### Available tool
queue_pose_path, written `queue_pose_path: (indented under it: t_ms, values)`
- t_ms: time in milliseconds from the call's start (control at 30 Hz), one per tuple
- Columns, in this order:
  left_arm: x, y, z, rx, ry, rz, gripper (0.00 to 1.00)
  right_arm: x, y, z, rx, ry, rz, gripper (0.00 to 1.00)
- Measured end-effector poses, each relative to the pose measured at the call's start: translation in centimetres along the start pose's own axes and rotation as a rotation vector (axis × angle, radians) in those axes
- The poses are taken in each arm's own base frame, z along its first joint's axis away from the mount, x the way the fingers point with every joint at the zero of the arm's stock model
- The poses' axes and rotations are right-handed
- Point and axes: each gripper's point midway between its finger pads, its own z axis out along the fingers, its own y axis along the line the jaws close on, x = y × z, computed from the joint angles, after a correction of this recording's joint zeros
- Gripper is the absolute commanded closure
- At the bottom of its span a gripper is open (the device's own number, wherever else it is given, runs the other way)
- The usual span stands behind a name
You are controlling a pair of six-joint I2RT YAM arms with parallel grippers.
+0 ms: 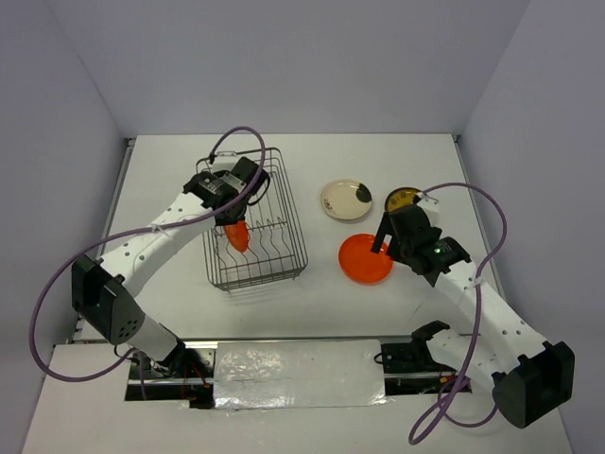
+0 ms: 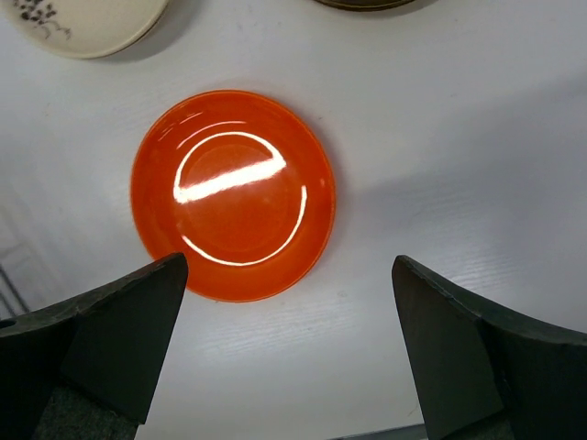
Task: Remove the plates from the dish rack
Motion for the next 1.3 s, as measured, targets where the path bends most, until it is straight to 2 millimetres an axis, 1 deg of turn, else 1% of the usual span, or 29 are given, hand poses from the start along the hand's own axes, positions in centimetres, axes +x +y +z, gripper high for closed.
queue_pose_path:
  t_ms: [100, 167, 233, 300, 400, 467, 500, 533, 600, 633, 700, 800, 833, 867, 900, 933, 967, 1000, 1033, 1067, 1100, 1133, 1200, 1233, 1267, 1300]
  values:
    - [-2.1, 0.9, -1.7, -0.016, -0.039, -0.009, 1.0, 0.3, 1.5, -0.5, -0.093, 0.023, -0.015, 0.0]
    - [-3.7, 1.5, -2.9, -0.027, -0.075, -0.028, 1.0, 0.1, 3.3, -1.3, -0.199, 0.028, -0.016, 0.0]
    - [-4.8, 2.3, -3.9, -0.047, -0.105, -0.038, 1.0, -0.3, 5.5, -2.5, -0.334, 0.024, -0.009, 0.0]
    - [-5.6, 3.2, -4.7, -0.07, -0.125, -0.037, 1.0, -1.0, 8.3, -4.4, -0.507, 0.008, 0.0, 0.0]
    - [-5.6, 3.6, -5.4, -0.046, -0.135, -0.026, 1.0, -2.2, 12.8, -7.8, -0.801, -0.015, 0.018, 0.0]
    - [-5.2, 2.9, -6.1, 0.059, -0.137, -0.027, 1.0, -2.7, 15.2, -9.8, -0.965, -0.014, 0.033, 0.0]
    - [-4.7, 2.1, -6.5, 0.151, -0.143, -0.036, 0.96, -2.8, 16.3, -10.6, -1.03, -0.005, 0.037, 0.0]
    - [-4.0, 1.4, -7.2, 0.243, -0.148, -0.034, 0.94, -2.8, 17.3, -11.1, -1.08, 0.004, 0.036, 0.0]
    - [-2.9, -0.2, -9.1, 0.455, -0.168, -0.061, 0.93, -2.3, 18.8, -11.4, -1.119, 0.035, 0.031, 0.01]
    - [-2.6, -0.9, -10.2, 0.546, -0.182, -0.072, 0.93, -2.0, 19.5, -11.3, -1.123, 0.055, 0.026, 0.02]
    - [-2.4, -2.6, -12.5, 0.739, -0.22, -0.098, 0.93, -1.4, 20.6, -10.7, -1.115, 0.092, 0.019, 0.05]
    - [-2.4, -5.1, -15.0, 0.952, -0.25, -0.101, 0.91, -0.6, 21.3, -10.0, -1.107, 0.125, 0.02, 0.23]
    - [-2.4, -5.9, -15.5, 1.002, -0.25, -0.095, 0.88, -0.6, 21.4, -9.9, -1.108, 0.127, 0.024, 0.41]
    - [-2.3, -6.5, -15.5, 1.029, -0.247, -0.086, 0.81, -0.8, 21.6, -10.0, -1.119, 0.121, 0.025, 0.48]
    - [-2.2, -7.1, -15.2, 1.047, -0.24, -0.082, 0.79, -1.0, 21.7, -10.3, -1.134, 0.112, 0.028, 0.64]
    - [-2.0, -7.7, -14.8, 1.061, -0.227, -0.082, 0.72, -1.2, 21.8, -10.5, -1.142, 0.102, 0.029, 0.82]
    - [-1.8, -8.2, -14.6, 1.077, -0.208, -0.081, 0.64, -1.6, 21.9, -10.9, -1.162, 0.084, 0.031, 0.94]
    - [-1.5, -8.4, -13.9, 1.061, -0.197, -0.077, 0.56, -1.6, 21.9, -11.2, -1.176, 0.082, 0.034, 1.0]
    - [-1.4, -8.4, -13.3, 1.048, -0.18, -0.084, 0.42, -1.9, 21.8, -11.8, -1.198, 0.071, 0.037, 1.0]
    - [-1.3, -8.8, -12.9, 1.049, -0.163, -0.086, 0.14, -2.2, 21.7, -12.0, -1.194, 0.05, 0.043, 1.0]
    - [-1.1, -9.1, -12.6, 1.046, -0.15, -0.084, 0.05, -2.3, 21.6, -12.2, -1.191, 0.04, 0.042, 1.0]
    - [-0.9, -9.4, -12.5, 1.042, -0.133, -0.084, 0.0, -2.5, 21.4, -12.0, -1.17, 0.032, 0.052, 1.0]
    - [-0.6, -9.2, -11.6, 0.973, -0.092, -0.091, 0.0, -3.1, 20.1, -10.6, -1.088, 0.013, 0.09, 1.0]
    - [-0.9, -8.7, -11.1, 0.922, -0.09, -0.095, 0.0, -3.5, 19.1, -9.5, -1.034, 0.005, 0.115, 1.0]
    - [-1.3, -8.1, -10.6, 0.871, -0.098, -0.102, 0.0, -3.8, 17.6, -8.2, -0.968, -0.008, 0.149, 1.0]
    - [-1.7, -7.3, -10.2, 0.815, -0.112, -0.111, 0.0, -4.1, 15.7, -6.5, -0.891, -0.019, 0.186, 1.0]
